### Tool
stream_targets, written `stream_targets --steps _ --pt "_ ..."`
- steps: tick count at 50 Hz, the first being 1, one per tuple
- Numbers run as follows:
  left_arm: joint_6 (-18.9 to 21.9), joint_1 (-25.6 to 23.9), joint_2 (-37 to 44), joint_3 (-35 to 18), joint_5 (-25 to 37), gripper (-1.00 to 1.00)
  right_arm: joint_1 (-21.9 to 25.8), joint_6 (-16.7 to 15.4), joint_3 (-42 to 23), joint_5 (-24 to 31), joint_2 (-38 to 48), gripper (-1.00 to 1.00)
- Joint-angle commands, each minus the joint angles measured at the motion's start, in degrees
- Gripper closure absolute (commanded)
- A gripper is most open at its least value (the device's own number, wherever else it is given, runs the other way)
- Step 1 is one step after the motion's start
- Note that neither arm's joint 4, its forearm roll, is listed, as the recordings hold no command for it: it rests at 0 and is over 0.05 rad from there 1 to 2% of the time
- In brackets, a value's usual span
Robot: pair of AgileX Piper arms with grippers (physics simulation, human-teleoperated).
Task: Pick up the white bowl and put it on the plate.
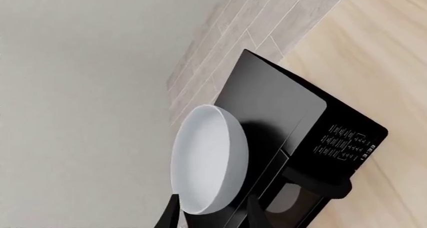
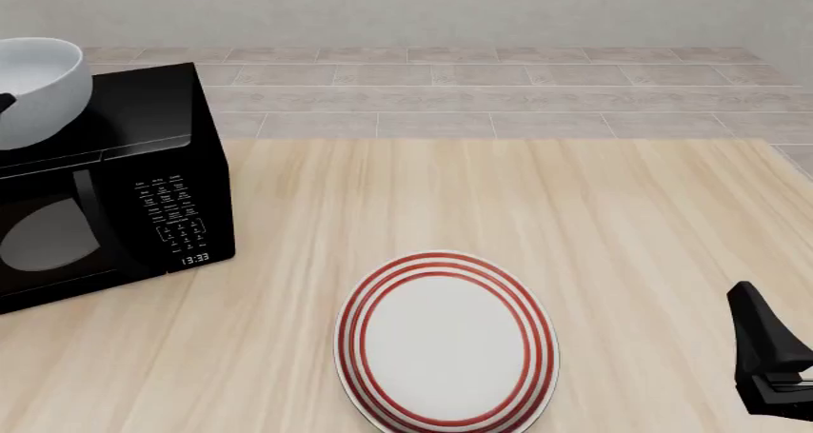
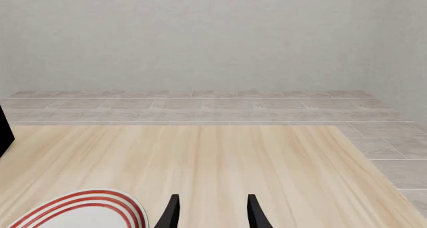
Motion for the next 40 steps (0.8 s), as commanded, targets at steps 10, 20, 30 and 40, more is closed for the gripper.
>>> stream_targets --steps 10,20,30,40 --pt "0.20 1.02 2.18 0.53 -3.10 -1.00 0.02 -0.03 -0.01 -0.06 0.06 -1.00" --pt "-0.11 1.17 3.54 0.90 -4.86 -1.00 0.03 -0.03 -0.01 -0.06 0.06 -1.00" --pt "-0.27 0.94 5.44 1.16 -6.79 -1.00 0.02 -0.02 -0.01 -0.06 0.06 -1.00" --pt "-0.62 0.69 6.77 1.40 -8.26 -1.00 0.04 -0.03 -0.01 -0.06 0.08 -1.00"
